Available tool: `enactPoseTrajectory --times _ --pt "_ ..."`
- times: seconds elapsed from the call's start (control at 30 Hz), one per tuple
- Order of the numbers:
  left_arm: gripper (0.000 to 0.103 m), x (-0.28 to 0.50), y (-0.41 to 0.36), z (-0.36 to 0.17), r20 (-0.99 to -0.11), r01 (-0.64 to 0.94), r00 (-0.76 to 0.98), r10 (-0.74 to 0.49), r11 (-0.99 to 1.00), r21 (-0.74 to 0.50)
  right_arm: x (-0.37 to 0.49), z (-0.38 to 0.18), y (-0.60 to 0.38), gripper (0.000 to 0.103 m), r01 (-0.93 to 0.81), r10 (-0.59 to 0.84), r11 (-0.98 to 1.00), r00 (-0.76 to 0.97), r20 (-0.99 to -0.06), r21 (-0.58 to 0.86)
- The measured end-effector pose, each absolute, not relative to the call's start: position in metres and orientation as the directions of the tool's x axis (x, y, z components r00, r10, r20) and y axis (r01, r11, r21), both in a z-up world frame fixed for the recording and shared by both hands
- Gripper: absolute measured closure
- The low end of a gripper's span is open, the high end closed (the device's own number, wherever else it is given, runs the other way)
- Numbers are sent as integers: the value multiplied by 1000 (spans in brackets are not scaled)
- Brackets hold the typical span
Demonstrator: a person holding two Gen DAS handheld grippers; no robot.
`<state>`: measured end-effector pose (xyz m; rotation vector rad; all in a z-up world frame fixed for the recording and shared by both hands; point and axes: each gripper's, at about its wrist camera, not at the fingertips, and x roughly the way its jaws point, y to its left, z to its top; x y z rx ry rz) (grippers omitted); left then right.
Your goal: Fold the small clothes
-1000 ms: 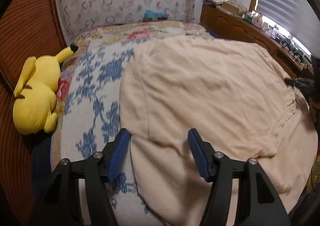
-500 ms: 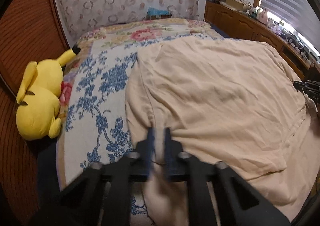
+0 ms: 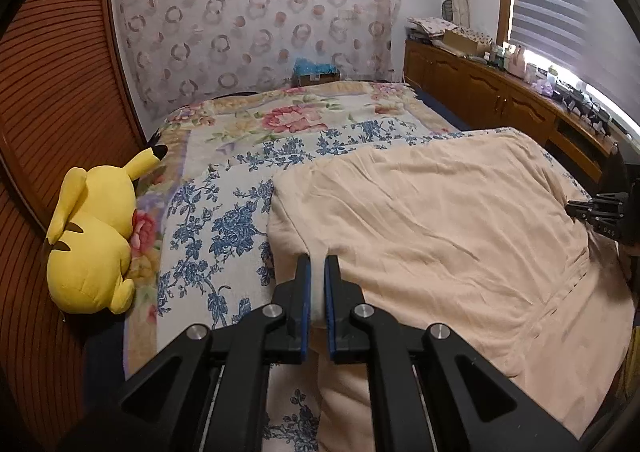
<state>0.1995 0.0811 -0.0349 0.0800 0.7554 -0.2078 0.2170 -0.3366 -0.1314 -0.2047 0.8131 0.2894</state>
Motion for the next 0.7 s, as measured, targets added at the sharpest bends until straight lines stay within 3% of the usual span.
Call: enactPoseTrajectory --times 0.33,0.7 --pt "100 182 69 -21 -660 245 723 -204 969 -31 214 -123 -339 102 -323 182 944 672 -718 -62" --pt "100 109 67 32 -569 304 774 -277 951 -49 137 -27 -349 103 -382 243 917 761 -602 -112"
